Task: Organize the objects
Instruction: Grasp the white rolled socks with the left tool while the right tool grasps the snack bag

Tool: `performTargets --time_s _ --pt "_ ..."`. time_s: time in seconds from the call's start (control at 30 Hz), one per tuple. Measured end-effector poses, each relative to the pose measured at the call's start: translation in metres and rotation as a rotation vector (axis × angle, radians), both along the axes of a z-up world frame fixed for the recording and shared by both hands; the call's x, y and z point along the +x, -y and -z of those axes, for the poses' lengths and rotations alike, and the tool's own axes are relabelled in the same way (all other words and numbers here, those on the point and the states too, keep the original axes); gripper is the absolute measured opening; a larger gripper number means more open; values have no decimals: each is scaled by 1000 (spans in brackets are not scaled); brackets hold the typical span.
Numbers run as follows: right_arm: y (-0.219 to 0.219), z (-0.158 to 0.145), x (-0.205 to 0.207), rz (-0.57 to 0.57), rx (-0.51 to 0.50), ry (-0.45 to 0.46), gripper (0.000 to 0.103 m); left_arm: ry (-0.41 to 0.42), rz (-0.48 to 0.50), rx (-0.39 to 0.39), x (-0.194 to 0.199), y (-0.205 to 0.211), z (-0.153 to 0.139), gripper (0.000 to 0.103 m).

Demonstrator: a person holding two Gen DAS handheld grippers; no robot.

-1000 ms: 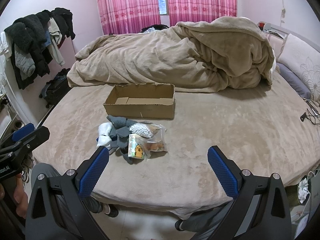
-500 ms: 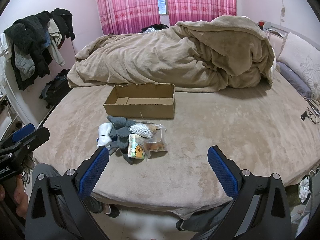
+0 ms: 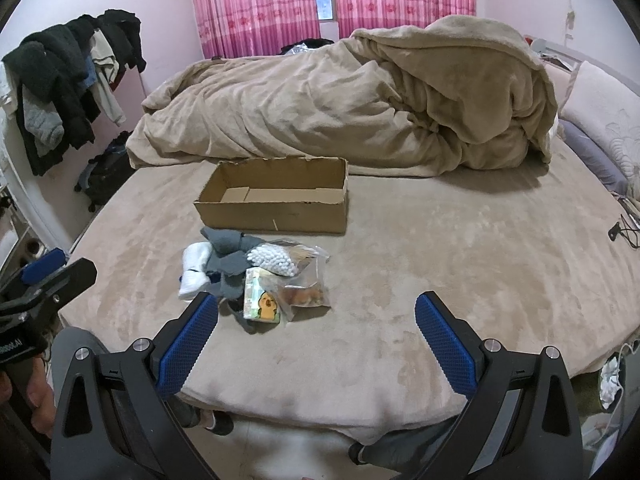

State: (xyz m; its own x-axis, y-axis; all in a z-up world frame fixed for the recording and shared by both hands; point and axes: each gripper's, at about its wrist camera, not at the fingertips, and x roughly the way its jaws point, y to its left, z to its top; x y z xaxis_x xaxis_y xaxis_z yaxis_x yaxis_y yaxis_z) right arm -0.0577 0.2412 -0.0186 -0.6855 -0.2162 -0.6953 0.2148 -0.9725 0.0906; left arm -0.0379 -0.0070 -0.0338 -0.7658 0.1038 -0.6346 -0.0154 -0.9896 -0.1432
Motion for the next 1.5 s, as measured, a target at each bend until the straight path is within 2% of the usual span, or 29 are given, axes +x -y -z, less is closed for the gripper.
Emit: performTargets --time_s 0.13,0.23,0.4,0.57,0.67,0.73,0.87,0.93,1.0,1.03,1.1,1.2,1.3,1.5 --pt "1 11 -19 -4 1 14 101 5 9 -30 -19 -2 23 103" --pt "2 25 -34 -16 4 20 101 41 16 -42 -41 -1 49 102" --pt "10 64 -63 -41 19 67 98 115 9 -43 -74 6 91 102" --pt "18 96 -90 -61 18 128 95 158 14 -38 -98 14 119 101" --pt "27 111 -100 -90 26 149 95 187 20 -36 -108 17 132 96" --pt "32 120 -105 -110 21 165 95 224 22 -18 -116 20 143 88" --pt "38 132 -114 -115 21 183 94 246 27 22 -119 23 150 75" --pt "38 135 -116 -125 5 180 86 244 36 19 -119 21 151 58" --pt "40 139 -119 -145 -14 196 70 236 28 11 -117 22 149 52" --pt "40 140 -119 -155 -22 201 67 226 27 15 -116 23 148 46" --pt "41 139 -115 -157 -10 189 61 216 28 27 -115 27 146 42" --pt "38 138 -112 -155 -19 189 58 214 35 39 -115 33 145 39" --pt "34 135 -107 -152 -19 186 57 191 40 28 -112 34 139 34" --pt "25 120 -95 -136 -18 157 57 149 49 31 -100 36 122 31"
